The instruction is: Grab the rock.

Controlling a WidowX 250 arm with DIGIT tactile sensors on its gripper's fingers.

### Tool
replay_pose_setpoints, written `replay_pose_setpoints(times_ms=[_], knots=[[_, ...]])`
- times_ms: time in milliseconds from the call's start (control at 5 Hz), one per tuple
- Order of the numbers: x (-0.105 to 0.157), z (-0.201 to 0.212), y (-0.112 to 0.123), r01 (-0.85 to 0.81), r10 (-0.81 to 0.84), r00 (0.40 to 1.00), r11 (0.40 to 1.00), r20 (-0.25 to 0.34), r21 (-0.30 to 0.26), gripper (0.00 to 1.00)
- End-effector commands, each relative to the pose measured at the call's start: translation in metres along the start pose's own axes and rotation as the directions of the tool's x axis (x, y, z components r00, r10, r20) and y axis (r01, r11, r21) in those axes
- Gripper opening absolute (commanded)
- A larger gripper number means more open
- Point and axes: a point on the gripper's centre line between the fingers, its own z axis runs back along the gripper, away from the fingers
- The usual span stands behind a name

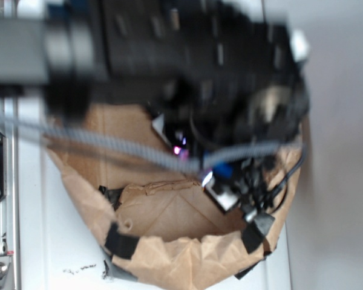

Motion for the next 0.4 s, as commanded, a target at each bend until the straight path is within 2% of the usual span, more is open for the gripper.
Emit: replay_pose_setpoints(times_ms=[0, 200], knots=[[0.0123, 0.0613, 0.0136, 0.029, -0.025, 0.998, 0.996, 0.057, -0.079, 0.00], [0.0049, 0.0630, 0.0127, 0.045, -0.038, 0.991, 0.997, 0.124, -0.056, 0.00]])
